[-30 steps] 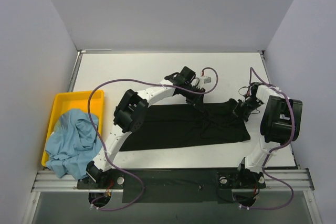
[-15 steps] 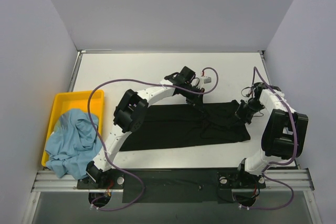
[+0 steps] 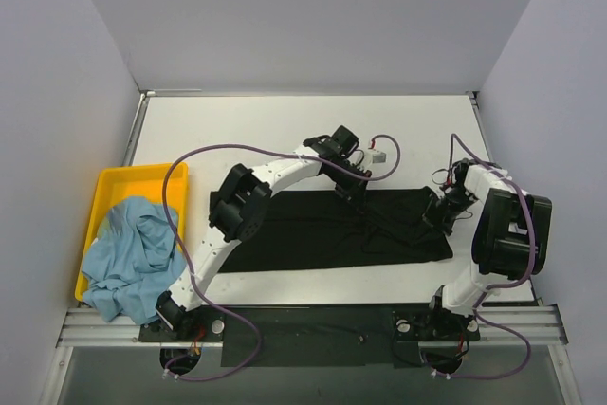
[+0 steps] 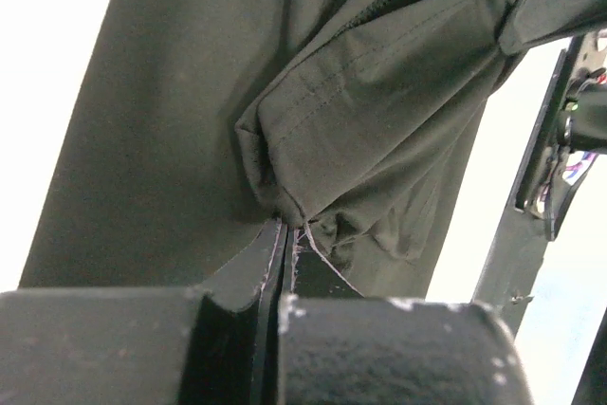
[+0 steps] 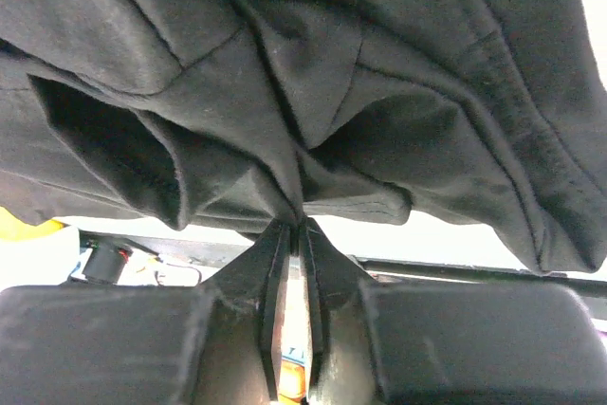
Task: Fold and stack the t-shirts
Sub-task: Fold the other side of the tshirt into a rectangle
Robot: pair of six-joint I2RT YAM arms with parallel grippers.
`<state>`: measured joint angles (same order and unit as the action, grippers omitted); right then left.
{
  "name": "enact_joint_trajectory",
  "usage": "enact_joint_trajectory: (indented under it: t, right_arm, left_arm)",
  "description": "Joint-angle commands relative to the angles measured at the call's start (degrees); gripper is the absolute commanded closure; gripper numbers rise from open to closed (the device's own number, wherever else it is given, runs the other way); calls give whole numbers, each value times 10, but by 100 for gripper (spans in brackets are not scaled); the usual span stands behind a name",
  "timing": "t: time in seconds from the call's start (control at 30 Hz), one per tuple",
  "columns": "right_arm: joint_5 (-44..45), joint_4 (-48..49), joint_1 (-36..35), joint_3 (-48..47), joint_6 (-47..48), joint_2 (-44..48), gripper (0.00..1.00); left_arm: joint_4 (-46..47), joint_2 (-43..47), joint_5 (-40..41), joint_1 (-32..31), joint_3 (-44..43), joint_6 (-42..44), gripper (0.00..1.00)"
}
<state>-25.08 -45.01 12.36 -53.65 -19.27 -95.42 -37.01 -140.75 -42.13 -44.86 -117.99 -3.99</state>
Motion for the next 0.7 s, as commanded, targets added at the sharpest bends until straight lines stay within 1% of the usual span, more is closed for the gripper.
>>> enact_joint_trajectory:
  t: [0.0, 0.03, 0.07, 0.1, 0.13, 0.17, 0.2, 0.27, 0.33, 0.37, 0.47, 0.53, 0.6, 0.63, 0.67]
  right_arm:
    - [30, -34, 11, -8, 3, 13, 90]
    - [33, -36, 12, -9, 3, 19, 85]
    - [36, -40, 13, -14, 3, 22, 84]
    - [44, -44, 14, -17, 3, 32, 82]
    - [50, -50, 17, -25, 3, 37, 82]
    - [59, -53, 18, -29, 4, 49, 82]
    - [62, -55, 18, -39, 8, 55, 82]
    - [63, -53, 17, -56, 13, 78, 82]
    - [63, -47, 14, -73, 25, 89, 80]
    - [68, -45, 13, -80, 28, 92, 78]
    - [67, -39, 7, -105, 42, 79, 74]
    - [64, -34, -3, -117, 43, 59, 72]
    - [67, -27, -18, -130, 43, 33, 71]
    - [71, -22, -28, -133, 42, 20, 70]
    - [73, -20, -34, -143, 43, 11, 69]
  left_arm:
    - [-69, -8, 15, -14, -46, 73, 99]
    - [-72, -8, 6, -15, -48, 77, 90]
    - [-75, -8, 0, -15, -54, 80, 86]
    - [-79, -8, -9, -14, -59, 84, 80]
    - [-87, -7, -13, -11, -71, 92, 78]
    - [-95, -4, -17, -9, -76, 97, 72]
    - [-100, -1, -20, -6, -88, 105, 70]
    - [-122, 1, -29, 3, -103, 121, 63]
    - [-147, 2, -45, 8, -116, 140, 60]
    - [-165, 6, -54, 10, -123, 157, 59]
    - [-187, 7, -64, 10, -136, 180, 54]
    - [-170, 6, -66, 10, -138, 160, 54]
    - [-125, 5, -64, 11, -132, 117, 53]
    - [-85, 5, -57, 11, -124, 82, 53]
    - [-67, 4, -49, 10, -120, 68, 53]
